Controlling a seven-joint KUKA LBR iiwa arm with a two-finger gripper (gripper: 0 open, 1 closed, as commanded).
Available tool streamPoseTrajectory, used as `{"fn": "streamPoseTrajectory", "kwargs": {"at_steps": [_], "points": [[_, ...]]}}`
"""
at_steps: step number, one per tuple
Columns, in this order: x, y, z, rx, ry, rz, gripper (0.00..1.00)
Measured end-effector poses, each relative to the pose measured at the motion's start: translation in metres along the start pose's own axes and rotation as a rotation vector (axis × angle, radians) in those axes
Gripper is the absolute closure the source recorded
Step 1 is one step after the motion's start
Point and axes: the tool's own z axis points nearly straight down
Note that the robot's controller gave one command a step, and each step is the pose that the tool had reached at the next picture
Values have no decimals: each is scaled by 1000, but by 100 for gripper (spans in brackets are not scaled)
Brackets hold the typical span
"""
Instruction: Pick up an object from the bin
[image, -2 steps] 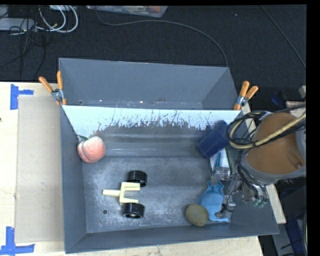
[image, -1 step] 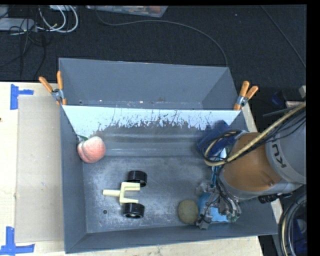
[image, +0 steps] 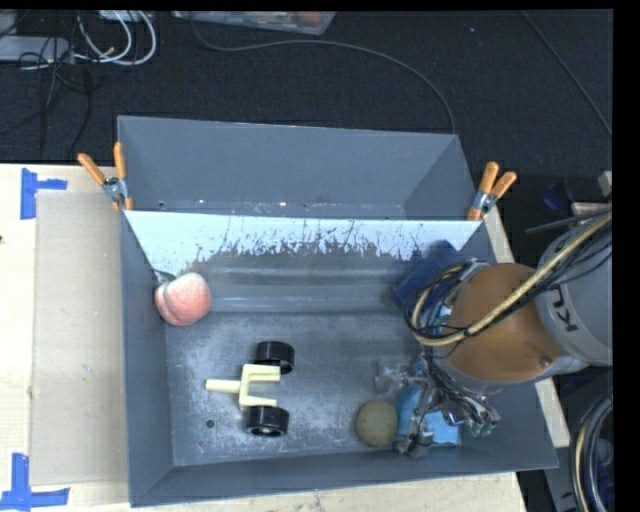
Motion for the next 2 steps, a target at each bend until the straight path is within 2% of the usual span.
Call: {"fn": "streamPoseTrajectory", "kwargs": {"at_steps": [1, 2], "points": [[3, 13, -15, 1, 5, -11, 0], [-4, 32, -5, 7, -22, -302, 100]]}}
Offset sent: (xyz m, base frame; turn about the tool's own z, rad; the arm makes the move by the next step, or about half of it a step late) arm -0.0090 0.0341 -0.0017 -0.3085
